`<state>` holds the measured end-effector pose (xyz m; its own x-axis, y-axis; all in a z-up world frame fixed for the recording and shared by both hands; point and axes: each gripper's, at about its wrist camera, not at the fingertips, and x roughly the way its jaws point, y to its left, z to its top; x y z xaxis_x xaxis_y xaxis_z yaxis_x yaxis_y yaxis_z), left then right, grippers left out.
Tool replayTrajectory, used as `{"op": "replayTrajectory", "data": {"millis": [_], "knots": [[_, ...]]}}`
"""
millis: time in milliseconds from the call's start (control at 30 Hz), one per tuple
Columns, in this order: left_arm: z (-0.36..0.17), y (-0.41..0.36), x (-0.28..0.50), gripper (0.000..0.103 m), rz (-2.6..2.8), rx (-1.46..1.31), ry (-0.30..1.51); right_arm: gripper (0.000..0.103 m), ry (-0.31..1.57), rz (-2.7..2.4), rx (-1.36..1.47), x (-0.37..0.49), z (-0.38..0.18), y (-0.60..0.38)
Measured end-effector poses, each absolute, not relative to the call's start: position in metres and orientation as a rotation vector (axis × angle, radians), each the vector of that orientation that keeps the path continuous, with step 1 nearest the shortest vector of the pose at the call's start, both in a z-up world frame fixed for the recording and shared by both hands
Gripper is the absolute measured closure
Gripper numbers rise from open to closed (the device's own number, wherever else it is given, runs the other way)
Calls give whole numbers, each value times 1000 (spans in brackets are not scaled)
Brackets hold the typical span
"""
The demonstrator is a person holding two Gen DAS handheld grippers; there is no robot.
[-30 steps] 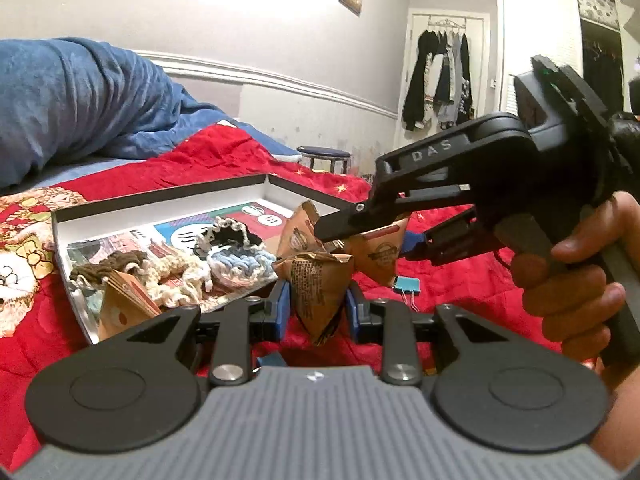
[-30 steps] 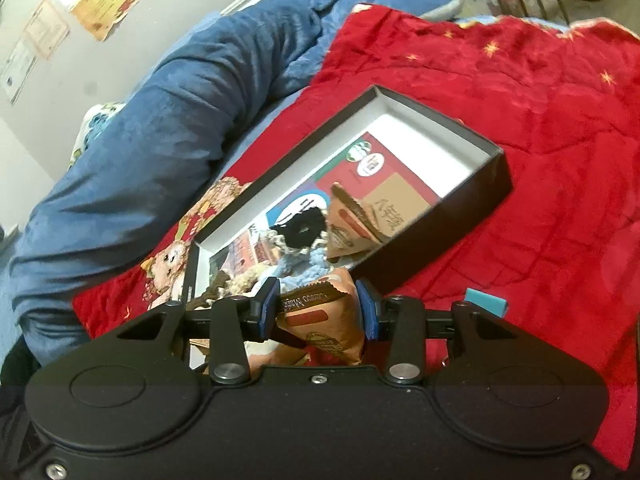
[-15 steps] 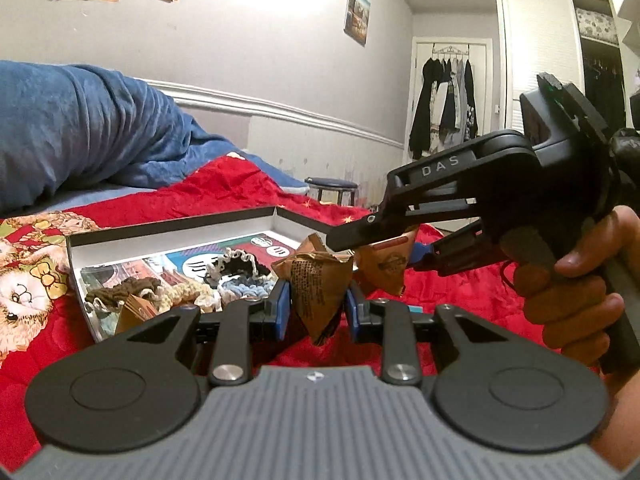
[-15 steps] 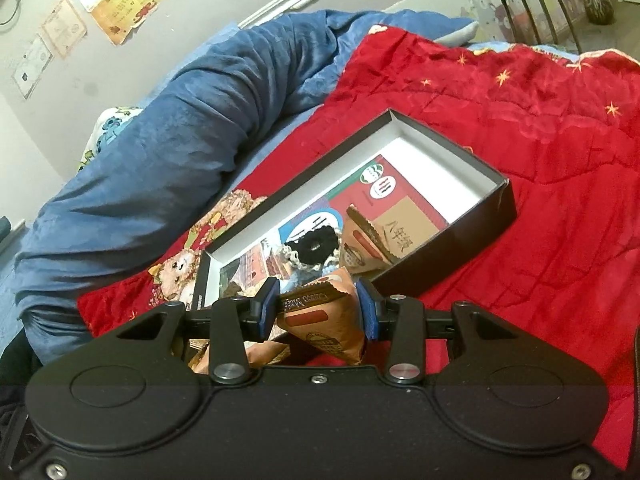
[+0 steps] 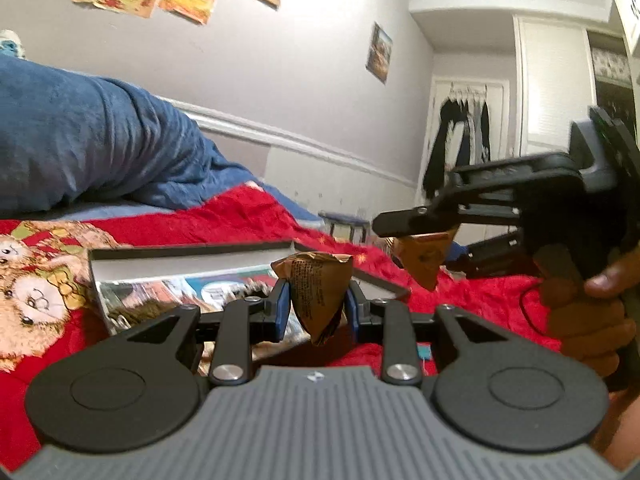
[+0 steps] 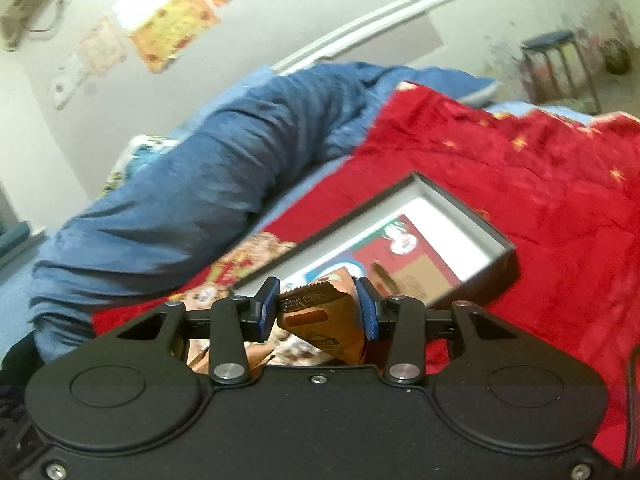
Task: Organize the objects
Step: 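Lift both held brown triangles and carry them over the box, then lower both triangles into the box and open both grippers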
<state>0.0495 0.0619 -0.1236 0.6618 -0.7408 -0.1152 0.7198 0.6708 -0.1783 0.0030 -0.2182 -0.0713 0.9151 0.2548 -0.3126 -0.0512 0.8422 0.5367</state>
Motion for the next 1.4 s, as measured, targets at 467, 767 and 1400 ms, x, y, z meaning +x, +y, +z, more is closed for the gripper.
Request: {"op": "replayTrajectory", "data": {"millis": [467, 767, 1400], "knots": [[-105, 86, 89, 70, -607, -157, 101, 63, 324, 412, 533, 72, -32, -184], [-111, 100, 149, 70, -541, -178, 196, 63, 332, 422, 485, 152, -48, -185], [-132, 81, 172, 70, -479, -62, 410, 63, 423, 320, 466, 195, -82, -179]]}}
